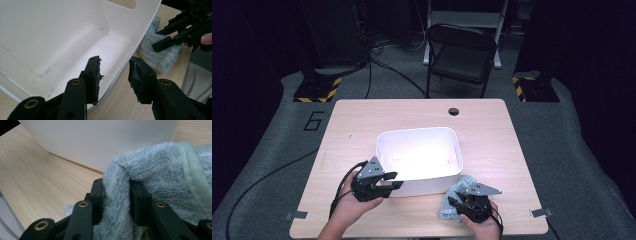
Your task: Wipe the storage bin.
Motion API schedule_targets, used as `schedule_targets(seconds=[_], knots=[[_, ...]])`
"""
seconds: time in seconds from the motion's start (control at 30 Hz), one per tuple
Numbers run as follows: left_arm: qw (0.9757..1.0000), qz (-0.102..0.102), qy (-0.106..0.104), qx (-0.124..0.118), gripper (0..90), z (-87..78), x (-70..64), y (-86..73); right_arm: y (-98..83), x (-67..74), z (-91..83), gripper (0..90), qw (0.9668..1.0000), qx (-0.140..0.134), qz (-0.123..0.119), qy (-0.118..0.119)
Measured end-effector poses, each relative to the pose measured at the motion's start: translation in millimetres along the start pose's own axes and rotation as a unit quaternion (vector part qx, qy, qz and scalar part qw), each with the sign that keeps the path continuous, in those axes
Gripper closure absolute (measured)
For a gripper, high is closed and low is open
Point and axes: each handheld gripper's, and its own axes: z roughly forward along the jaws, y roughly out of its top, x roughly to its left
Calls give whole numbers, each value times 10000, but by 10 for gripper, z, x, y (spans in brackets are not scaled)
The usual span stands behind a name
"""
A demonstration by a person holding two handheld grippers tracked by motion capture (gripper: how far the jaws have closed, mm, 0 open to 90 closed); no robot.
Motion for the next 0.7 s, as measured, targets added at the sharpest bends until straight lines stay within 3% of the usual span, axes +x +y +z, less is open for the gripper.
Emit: schedule_targets(seconds=[0.23, 0.3, 0.7], knots=[[9999, 87, -24, 69, 652, 30, -45, 0, -2, -9, -4, 658, 10000, -14, 74, -20], [9995, 238, -35, 196, 665, 55, -85, 11, -3, -23, -1, 658, 10000, -44, 58, -50], [9987, 345, -232, 293, 789, 155, -251, 58, -7, -39, -5, 657, 9999, -61, 113, -45]])
